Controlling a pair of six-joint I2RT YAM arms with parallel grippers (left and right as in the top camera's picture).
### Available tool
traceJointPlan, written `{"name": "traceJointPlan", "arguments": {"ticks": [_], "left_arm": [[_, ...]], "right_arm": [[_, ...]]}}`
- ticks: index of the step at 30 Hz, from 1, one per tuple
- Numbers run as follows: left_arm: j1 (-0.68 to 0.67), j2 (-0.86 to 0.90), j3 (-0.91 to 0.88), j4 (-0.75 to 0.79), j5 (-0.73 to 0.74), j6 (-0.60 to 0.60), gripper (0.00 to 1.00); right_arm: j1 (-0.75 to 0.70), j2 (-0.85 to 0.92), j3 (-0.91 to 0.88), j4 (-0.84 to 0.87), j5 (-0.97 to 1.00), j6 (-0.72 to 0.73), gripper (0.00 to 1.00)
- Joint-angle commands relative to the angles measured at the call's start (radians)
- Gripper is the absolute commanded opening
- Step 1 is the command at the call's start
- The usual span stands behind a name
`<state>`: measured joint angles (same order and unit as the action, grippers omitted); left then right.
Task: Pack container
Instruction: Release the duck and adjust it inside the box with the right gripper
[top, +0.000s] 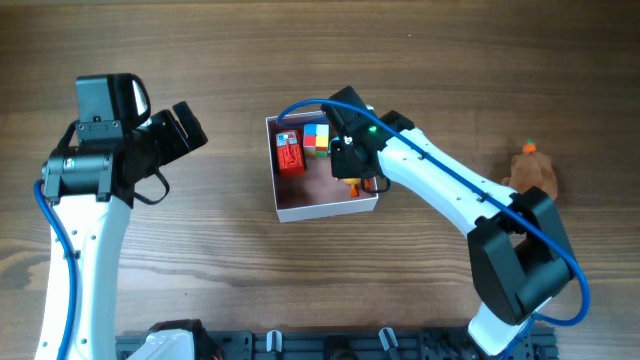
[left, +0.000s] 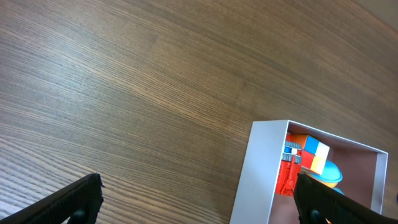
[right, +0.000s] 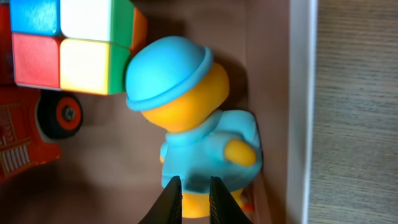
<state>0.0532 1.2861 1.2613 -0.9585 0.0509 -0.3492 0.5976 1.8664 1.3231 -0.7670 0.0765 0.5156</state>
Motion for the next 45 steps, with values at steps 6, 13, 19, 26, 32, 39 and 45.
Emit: {"name": "traceJointPlan", "arguments": {"ticks": [6, 13, 19, 26, 32, 39, 45], "left_arm": [[0.007, 0.006, 0.001, 0.0, 0.012, 0.006, 0.99], [0.007, 0.006, 0.001, 0.0, 0.012, 0.006, 1.0], [0.007, 0.006, 0.001, -0.001, 0.012, 0.006, 0.99], [0.007, 0.006, 0.001, -0.001, 0.012, 0.006, 1.0], [0.007, 0.006, 0.001, 0.0, 0.012, 0.006, 0.99], [0.007, 0.006, 0.001, 0.0, 0.004, 0.006, 1.0], [0.007, 0.006, 0.001, 0.0, 0.005, 0.006, 1.0]], "right_arm": [[-0.001, -0.004, -0.007, -0.094, -0.015, 0.011, 0.11], [-0.001, 0.029, -0.008, -0.085, -0.014, 0.011, 0.08], [-0.001, 0.107, -0.007, -0.014, -0.013, 0.007, 0.06], [-0.002, 0.105, -0.007, 0.127, 0.005, -0.017, 0.06], [-0.001, 0.105, -0.007, 0.102, 0.005, -0.019, 0.06], [-0.001, 0.097, -0.007, 0.022, -0.005, -0.017, 0.04], [0.016, 0.04, -0.007, -0.032, -0.048, -0.015, 0.05]]}}
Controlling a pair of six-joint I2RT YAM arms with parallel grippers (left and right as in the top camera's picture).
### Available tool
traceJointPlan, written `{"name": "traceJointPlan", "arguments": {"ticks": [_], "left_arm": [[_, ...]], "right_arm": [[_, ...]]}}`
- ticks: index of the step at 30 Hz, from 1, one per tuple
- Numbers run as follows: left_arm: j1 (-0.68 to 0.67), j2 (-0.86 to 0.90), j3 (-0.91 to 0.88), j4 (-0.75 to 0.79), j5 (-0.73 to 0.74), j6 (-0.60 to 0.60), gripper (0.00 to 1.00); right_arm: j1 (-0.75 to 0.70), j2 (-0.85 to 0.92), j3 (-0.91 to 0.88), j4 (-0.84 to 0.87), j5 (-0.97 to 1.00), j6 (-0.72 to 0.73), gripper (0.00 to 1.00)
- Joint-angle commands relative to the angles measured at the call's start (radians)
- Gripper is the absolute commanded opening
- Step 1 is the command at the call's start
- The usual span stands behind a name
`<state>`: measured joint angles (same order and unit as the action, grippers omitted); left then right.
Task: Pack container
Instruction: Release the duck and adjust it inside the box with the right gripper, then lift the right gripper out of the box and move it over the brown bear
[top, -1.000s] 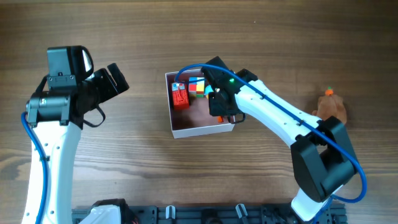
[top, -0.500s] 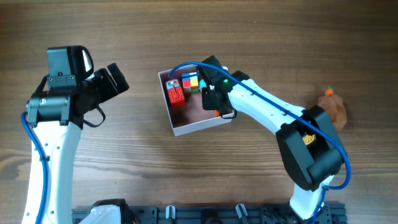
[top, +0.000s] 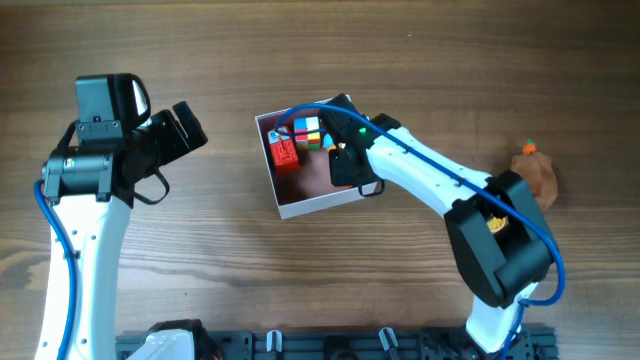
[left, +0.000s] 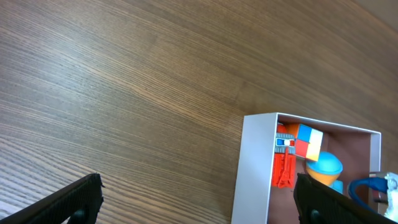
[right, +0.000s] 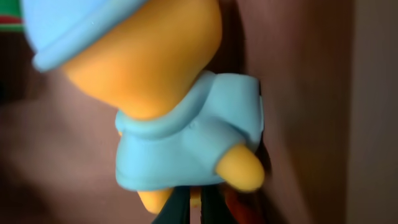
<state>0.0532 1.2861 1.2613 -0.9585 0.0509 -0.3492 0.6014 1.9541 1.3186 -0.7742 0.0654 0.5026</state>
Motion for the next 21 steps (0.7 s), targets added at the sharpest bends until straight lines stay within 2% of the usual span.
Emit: {"name": "traceJointPlan", "arguments": {"ticks": [1, 8, 12, 21], "left_arm": [[0.007, 0.006, 0.001, 0.0, 0.005, 0.006, 1.0], [0.007, 0.006, 0.001, 0.0, 0.004, 0.006, 0.99], [0.007, 0.006, 0.001, 0.0, 0.004, 0.006, 0.99], [0.007, 0.006, 0.001, 0.0, 0.004, 0.006, 1.0]], "right_arm": [[0.014, -0.058, -0.002, -0.036, -0.055, -0.003, 0.05], [0.015, -0.095, -0.002, -0.147, -0.219, -0.006, 0.1], [0.015, -0.095, -0.002, -0.201, -0.232, -0.012, 0.11], [0.014, -0.096, 0.033, -0.116, -0.179, -0.109, 0.12]]}}
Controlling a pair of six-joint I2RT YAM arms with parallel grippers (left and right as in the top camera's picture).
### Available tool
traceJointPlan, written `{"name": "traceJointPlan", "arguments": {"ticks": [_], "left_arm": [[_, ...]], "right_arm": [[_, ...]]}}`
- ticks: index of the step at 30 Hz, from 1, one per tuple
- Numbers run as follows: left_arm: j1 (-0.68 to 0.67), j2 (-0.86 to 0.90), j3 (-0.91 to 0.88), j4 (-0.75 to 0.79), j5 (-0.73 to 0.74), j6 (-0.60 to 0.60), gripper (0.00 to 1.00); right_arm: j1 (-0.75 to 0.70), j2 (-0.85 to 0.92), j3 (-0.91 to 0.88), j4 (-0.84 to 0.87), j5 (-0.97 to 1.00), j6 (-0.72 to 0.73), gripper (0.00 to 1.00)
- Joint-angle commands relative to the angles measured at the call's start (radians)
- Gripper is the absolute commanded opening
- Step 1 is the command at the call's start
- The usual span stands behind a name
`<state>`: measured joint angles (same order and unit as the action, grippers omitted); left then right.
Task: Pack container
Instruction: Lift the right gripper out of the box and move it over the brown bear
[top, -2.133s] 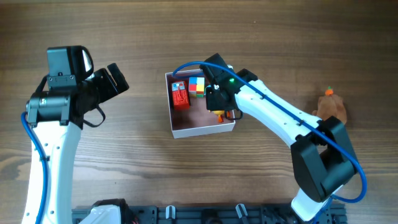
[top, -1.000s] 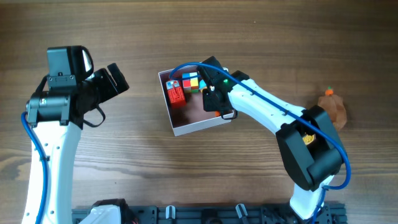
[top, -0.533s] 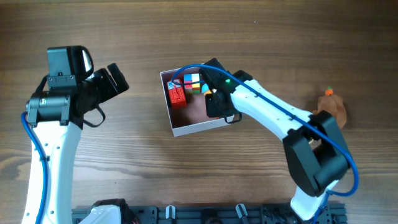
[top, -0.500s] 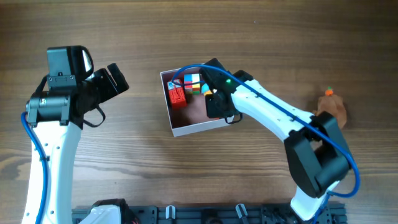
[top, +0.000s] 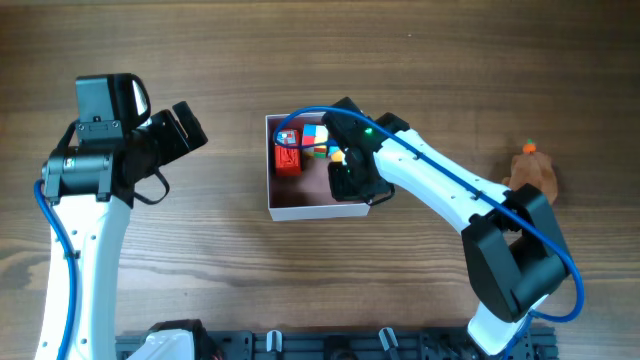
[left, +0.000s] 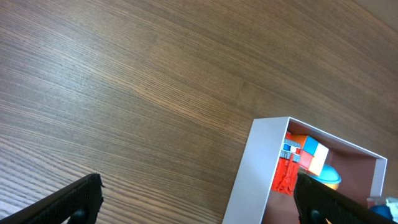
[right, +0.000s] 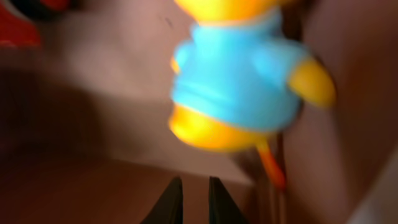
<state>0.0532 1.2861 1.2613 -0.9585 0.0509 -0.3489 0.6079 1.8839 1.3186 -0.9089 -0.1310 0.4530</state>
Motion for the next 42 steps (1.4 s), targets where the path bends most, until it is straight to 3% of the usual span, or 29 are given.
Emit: {"name": "traceJointPlan", "arguments": {"ticks": [1, 6, 7, 9, 10, 13, 17, 24, 29, 35, 42], "left_arm": [[0.007, 0.006, 0.001, 0.0, 0.004, 0.006, 0.99], [0.007, 0.006, 0.001, 0.0, 0.005, 0.005, 1.0], [0.007, 0.006, 0.001, 0.0, 0.005, 0.005, 1.0], [0.007, 0.006, 0.001, 0.0, 0.005, 0.005, 1.0], [0.007, 0.006, 0.001, 0.0, 0.004, 0.005, 1.0], [0.007, 0.006, 0.001, 0.0, 0.004, 0.006, 1.0], [0.007, 0.006, 0.001, 0.0, 0.004, 0.006, 1.0], [0.007, 0.006, 0.001, 0.0, 0.004, 0.005, 1.0], [0.007, 0.006, 0.001, 0.0, 0.004, 0.006, 1.0], [0.007, 0.006, 0.001, 0.0, 0.004, 0.005, 1.0], [0.007, 0.006, 0.001, -0.001, 0.005, 0.005, 1.0]], "right_arm": [[0.007, -0.027, 0.058, 0.016, 0.031, -0.064, 0.13], [-0.012, -0.101, 0.243, -0.043, 0.137, -0.087, 0.15], [-0.019, -0.117, 0.27, -0.056, 0.154, -0.087, 0.23], [-0.048, -0.171, 0.346, -0.103, 0.201, -0.087, 0.53], [-0.071, -0.206, 0.377, -0.129, 0.22, -0.087, 0.57], [-0.171, -0.323, 0.398, -0.191, 0.243, -0.085, 0.86], [-0.349, -0.44, 0.398, -0.286, 0.236, -0.083, 1.0], [-0.709, -0.483, 0.375, -0.401, 0.226, -0.122, 1.0], [-0.873, -0.415, 0.362, -0.42, 0.153, -0.208, 1.0], [-0.938, -0.313, 0.358, -0.422, 0.161, -0.408, 1.0], [-0.941, -0.202, 0.216, -0.348, 0.169, -0.452, 1.0]]}}
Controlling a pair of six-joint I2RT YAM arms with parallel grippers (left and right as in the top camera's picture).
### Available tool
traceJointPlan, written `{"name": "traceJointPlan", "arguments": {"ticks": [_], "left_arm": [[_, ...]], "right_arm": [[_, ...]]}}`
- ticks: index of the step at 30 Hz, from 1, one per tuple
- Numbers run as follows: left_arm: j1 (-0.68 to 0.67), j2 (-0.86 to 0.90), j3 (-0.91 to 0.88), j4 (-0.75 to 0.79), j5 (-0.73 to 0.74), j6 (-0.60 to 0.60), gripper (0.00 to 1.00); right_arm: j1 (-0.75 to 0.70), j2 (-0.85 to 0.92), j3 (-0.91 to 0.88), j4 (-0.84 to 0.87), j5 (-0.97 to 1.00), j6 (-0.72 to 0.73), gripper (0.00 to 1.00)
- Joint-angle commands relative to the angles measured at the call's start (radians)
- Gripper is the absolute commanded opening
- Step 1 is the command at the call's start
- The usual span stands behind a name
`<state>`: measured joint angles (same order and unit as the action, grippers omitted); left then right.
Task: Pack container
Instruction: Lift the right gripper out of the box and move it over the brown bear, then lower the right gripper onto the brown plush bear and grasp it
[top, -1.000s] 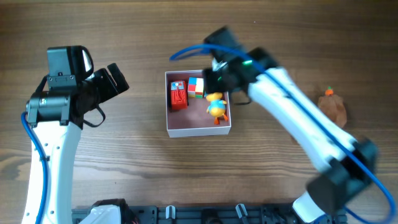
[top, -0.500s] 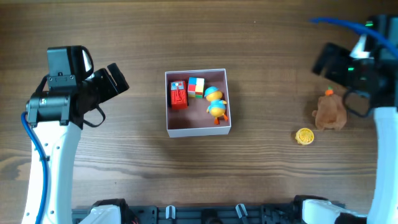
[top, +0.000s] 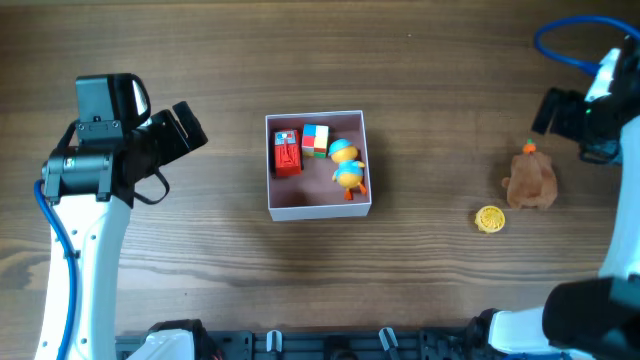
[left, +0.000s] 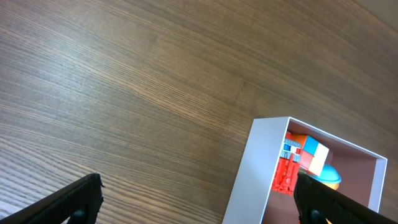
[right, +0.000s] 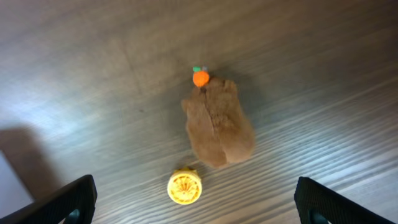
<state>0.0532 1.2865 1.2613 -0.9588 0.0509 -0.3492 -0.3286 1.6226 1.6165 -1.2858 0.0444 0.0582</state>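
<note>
The white box (top: 318, 206) sits mid-table, also in the left wrist view (left: 266, 163). It holds a red toy (top: 288, 152), a colour cube (top: 315, 140) and a blue-and-yellow duck figure (top: 347, 166) lying on its side. My right gripper (top: 560, 112) is at the far right, open (right: 196, 208), above a brown plush (right: 219, 121) with an orange carrot, and a yellow disc (right: 185, 186). My left gripper (top: 186, 130) hangs open (left: 198, 202) left of the box, holding nothing.
The plush (top: 530, 181) and the yellow disc (top: 489, 219) lie on the bare wooden table (top: 200, 260) right of the box, a hand's width apart. A black rail (top: 330, 345) runs along the near edge.
My right gripper was shut inside the box against the duck figure; now it is open at the far right over the plush. The duck lies free in the box. The left arm is unchanged.
My right gripper was shut low in the box at the duck's feet. Then the box stood skewed with the gripper still by the duck, and then square again. Now the arm is out of the box and the yellow disc it covered shows.
</note>
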Motion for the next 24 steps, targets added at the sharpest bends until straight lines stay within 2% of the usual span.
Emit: {"name": "traceJointPlan", "arguments": {"ticks": [1, 4, 15, 21, 24], "left_arm": [[0.007, 0.006, 0.001, 0.0, 0.005, 0.006, 1.0], [0.007, 0.006, 0.001, -0.001, 0.005, 0.006, 1.0], [0.007, 0.006, 0.001, -0.004, 0.005, 0.006, 1.0], [0.007, 0.006, 0.001, -0.004, 0.005, 0.006, 1.0], [0.007, 0.006, 0.001, -0.004, 0.005, 0.005, 1.0]], "right_arm": [[-0.005, 0.076, -0.121, 0.051, 0.014, -0.054, 1.0], [-0.012, 0.12, -0.233, 0.135, 0.114, -0.016, 1.0], [-0.043, 0.223, -0.389, 0.398, 0.06, -0.002, 1.0], [-0.043, 0.26, -0.4, 0.426, 0.06, 0.031, 0.99], [-0.043, 0.272, -0.4, 0.434, 0.054, 0.05, 0.91]]}}
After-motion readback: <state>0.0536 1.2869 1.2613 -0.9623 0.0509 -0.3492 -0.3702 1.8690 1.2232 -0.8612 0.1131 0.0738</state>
